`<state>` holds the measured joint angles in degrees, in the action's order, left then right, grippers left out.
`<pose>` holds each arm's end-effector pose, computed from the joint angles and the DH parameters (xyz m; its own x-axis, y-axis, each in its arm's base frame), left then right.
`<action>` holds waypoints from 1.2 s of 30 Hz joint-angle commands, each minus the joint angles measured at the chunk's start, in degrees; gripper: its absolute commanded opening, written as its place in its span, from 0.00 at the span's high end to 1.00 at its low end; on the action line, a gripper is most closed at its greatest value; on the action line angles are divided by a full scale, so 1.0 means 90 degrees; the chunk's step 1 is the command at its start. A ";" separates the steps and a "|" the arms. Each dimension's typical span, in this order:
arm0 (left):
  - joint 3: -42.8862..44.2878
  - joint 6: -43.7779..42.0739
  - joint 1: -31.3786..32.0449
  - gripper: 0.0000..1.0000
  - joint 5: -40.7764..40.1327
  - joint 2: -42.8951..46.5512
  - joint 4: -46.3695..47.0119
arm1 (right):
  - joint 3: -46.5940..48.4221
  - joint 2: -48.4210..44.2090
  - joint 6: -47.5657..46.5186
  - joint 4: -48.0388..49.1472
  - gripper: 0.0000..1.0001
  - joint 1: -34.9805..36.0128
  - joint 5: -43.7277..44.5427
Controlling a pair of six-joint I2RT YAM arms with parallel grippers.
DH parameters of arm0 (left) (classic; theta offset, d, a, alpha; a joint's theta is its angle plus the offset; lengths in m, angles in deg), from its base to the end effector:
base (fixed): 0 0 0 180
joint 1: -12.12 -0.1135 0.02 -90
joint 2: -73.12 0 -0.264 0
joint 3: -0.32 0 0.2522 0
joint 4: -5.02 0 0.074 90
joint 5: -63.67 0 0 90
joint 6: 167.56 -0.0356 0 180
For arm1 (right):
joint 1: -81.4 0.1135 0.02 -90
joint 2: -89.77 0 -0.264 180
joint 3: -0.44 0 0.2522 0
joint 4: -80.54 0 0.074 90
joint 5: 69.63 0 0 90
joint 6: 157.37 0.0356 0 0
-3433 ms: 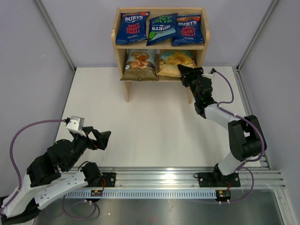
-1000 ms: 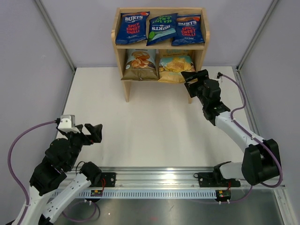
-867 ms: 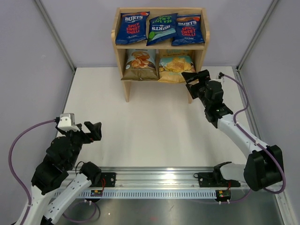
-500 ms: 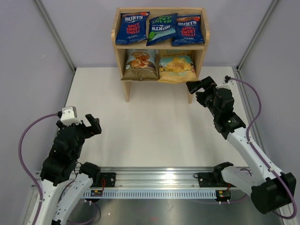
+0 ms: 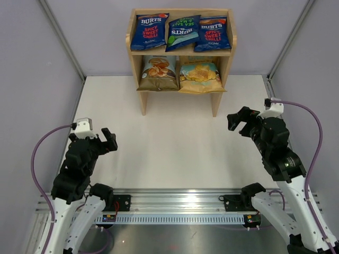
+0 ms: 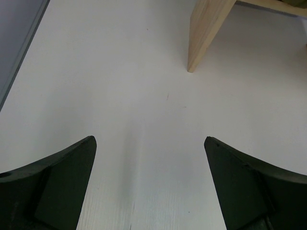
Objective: Place and organize the chips bags onto the shelf
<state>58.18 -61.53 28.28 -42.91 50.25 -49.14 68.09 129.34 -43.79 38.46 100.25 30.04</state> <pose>0.0849 -0.0140 0.3252 -0.3053 -0.1871 -0.9337 -0.0795 0.9821 -0.1708 0.1390 0.0411 0.3740 -0.2755 0.3226 -0.9055 -0.0590 0.9346 0.3509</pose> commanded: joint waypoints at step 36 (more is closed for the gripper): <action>-0.0437 -0.0443 -0.0028 0.01 0.0670 0.0881 0.0554 | -0.0030 -0.1057 -0.0989 -0.1356 0.01 -0.0005 0.0419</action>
<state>54.07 -64.66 28.28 -37.88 57.81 -46.37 68.28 119.62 -52.71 24.08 100.19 32.78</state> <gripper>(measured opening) 0.988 0.993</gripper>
